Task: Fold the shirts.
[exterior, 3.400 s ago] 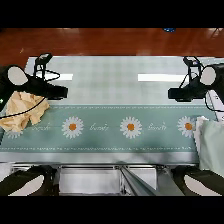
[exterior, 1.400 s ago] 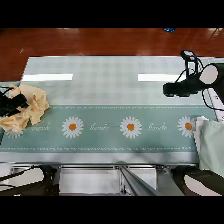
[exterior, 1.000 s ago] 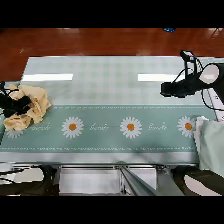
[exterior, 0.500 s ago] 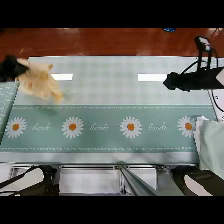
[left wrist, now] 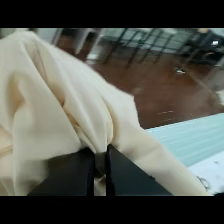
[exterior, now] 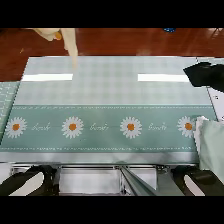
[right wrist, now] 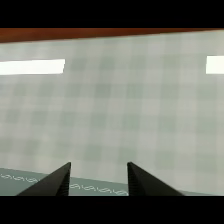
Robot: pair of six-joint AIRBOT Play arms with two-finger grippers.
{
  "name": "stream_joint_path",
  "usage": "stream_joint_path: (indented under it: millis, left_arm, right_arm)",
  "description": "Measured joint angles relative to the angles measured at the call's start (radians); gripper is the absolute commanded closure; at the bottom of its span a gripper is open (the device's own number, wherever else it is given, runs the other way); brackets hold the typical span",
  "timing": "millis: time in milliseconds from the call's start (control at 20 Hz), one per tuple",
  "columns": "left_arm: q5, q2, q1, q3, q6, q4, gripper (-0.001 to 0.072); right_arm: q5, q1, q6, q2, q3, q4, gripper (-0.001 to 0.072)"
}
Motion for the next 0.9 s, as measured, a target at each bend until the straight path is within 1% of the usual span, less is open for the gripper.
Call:
stream_joint_path:
  millis: [150, 250, 350, 550, 700, 750, 800, 850, 900]
  left_arm:
    - [0.036, 0.003, -0.169, -0.05, 0.0, -0.004, 0.0685]
    - [0.069, 0.004, -0.276, -0.145, 0.008, -0.003, 0.0685]
    - [0.092, 0.005, -0.349, -0.272, 0.021, 0.004, 0.0685]
    - [0.115, 0.005, -0.406, -0.597, 0.035, 0.03, 0.0685]
    - [0.123, 0.005, -0.399, -0.842, 0.039, 0.051, 0.0684]
    - [0.127, 0.004, -0.388, -0.915, 0.039, 0.062, 0.0665]
    - [0.13, 0.003, -0.375, -0.972, 0.04, 0.071, 0.0455]
    - [0.132, 0.0, -0.357, -1.025, 0.041, 0.078, 0.0211]
    - [0.126, -0.003, -0.339, -1.057, 0.04, 0.083, 0.0207]
  right_arm:
    - [0.0, 0.0, -0.003, 0.052, 0.0, -0.005, 0.0304]
    - [0.0, 0.0, -0.003, 0.068, 0.0, -0.006, 0.0304]
    - [0.001, 0.0, -0.003, 0.077, 0.0, -0.011, 0.0304]
    - [0.008, 0.0, -0.003, 0.084, 0.0, -0.042, 0.0304]
    - [0.008, 0.0, -0.005, 0.086, 0.0, -0.053, 0.0305]
    - [0.004, 0.0, -0.005, 0.086, 0.0, -0.053, 0.0304]
    - [-0.004, 0.0, -0.005, 0.086, 0.0, -0.051, 0.0304]
    - [-0.011, 0.0, -0.005, 0.086, 0.0, -0.043, 0.0303]
    - [-0.021, 0.0, -0.005, 0.086, 0.0, -0.03, 0.0303]
